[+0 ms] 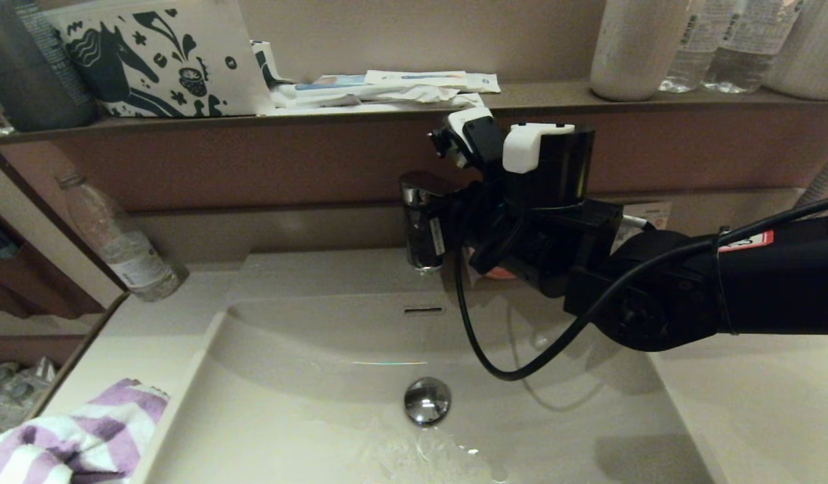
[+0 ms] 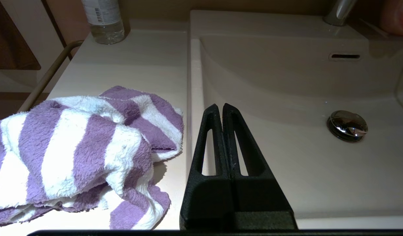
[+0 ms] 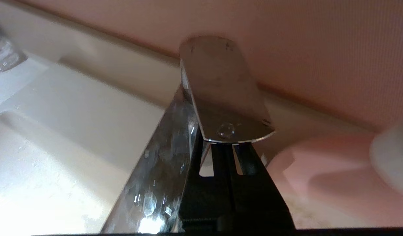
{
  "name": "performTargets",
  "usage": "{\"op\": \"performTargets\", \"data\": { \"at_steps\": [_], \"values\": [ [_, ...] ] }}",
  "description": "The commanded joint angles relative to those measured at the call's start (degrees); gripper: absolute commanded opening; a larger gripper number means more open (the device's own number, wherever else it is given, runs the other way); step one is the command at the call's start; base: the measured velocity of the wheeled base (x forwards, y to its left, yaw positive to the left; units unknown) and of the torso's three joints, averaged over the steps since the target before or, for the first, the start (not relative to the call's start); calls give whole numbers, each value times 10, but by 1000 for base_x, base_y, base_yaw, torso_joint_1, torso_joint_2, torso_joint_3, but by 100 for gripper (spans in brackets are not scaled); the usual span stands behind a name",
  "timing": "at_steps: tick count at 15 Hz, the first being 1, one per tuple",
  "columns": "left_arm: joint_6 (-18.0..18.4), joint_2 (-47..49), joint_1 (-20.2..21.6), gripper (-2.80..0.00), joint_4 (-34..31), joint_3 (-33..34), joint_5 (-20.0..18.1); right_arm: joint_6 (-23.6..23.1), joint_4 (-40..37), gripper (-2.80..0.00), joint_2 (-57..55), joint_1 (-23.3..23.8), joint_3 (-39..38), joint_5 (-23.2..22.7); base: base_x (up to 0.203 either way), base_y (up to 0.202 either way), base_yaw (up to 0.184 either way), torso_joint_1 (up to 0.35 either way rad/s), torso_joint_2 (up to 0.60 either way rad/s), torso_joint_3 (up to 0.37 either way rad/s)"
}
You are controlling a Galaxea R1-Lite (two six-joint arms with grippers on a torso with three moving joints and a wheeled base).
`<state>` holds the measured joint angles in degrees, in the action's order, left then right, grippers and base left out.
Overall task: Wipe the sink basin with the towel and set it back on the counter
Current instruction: Turn on the faucet
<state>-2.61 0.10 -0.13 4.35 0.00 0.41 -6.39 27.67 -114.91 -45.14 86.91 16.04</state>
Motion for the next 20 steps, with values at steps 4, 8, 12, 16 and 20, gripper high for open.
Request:
{"op": "performTargets", "data": {
  "at_steps": [4,8,12,16,20],
  "values": [
    [0,0,0,-280,0,0,0,-3,-2,-280,-9,1,46,3,0,0,0,0,0,0],
    [0,0,0,-280,0,0,0,-4,-18,-280,-7,1,66,8,0,0,0,0,0,0],
    [0,0,0,-280,0,0,0,-3,-14,-280,16,-4,-14,14,0,0,0,0,0,0],
    [0,0,0,-280,0,0,0,1,23,-280,57,-20,-120,15,0,0,0,0,0,0],
    [0,0,0,-280,0,0,0,-1,34,-280,85,-21,-151,15,0,0,0,0,0,0]
  ]
}}
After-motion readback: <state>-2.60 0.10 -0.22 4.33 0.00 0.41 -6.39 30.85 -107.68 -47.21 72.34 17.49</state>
